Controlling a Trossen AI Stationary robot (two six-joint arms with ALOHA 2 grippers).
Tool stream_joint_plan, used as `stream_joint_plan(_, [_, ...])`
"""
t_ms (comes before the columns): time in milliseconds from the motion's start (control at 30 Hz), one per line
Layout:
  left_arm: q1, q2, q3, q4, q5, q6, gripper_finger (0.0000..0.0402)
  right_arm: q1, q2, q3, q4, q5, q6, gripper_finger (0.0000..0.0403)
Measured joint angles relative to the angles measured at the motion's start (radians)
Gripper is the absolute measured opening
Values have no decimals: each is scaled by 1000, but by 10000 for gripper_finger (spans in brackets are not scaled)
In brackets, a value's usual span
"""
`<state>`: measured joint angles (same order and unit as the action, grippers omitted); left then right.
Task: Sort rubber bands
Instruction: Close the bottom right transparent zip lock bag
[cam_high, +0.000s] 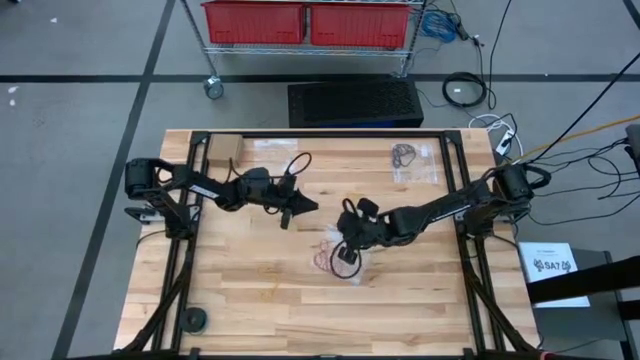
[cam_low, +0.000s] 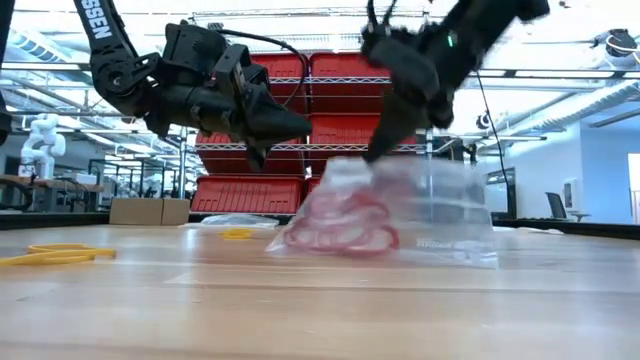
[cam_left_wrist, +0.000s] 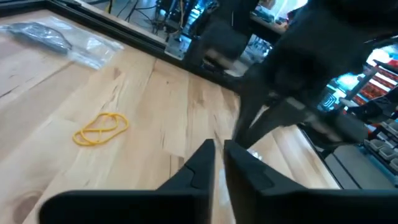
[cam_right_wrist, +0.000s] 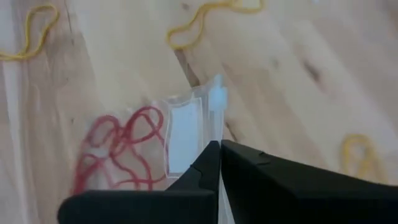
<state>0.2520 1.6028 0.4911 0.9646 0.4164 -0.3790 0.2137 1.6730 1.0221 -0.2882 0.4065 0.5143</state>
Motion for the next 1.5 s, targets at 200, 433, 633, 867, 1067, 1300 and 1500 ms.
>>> stream_joint_plan(200, [-32,0,0,34,0,-1,104,54,-1,196,-261,114,-12,1])
stream_joint_plan(433, [-98,-1,0,85,0,0,173,78,-2,308,-324,146,-46,0])
stream_joint_plan(633, [-125,-1,0,85,1,22,180,77,-2,327,-323,146,-66,0])
stream_joint_plan(867, [-129,-1,0,88,-40,28,142,77,-2,327,-323,143,-65,0])
stream_joint_plan(1067, [-140,-1,11,102,-53,73,49,77,-2,327,-320,138,-66,0])
stream_joint_plan(1300, [-174,-1,19,101,-55,151,7,77,-2,327,-321,110,-59,0])
stream_joint_plan(1500, [-174,-1,21,91,-70,168,3,76,-17,327,-296,111,-47,29])
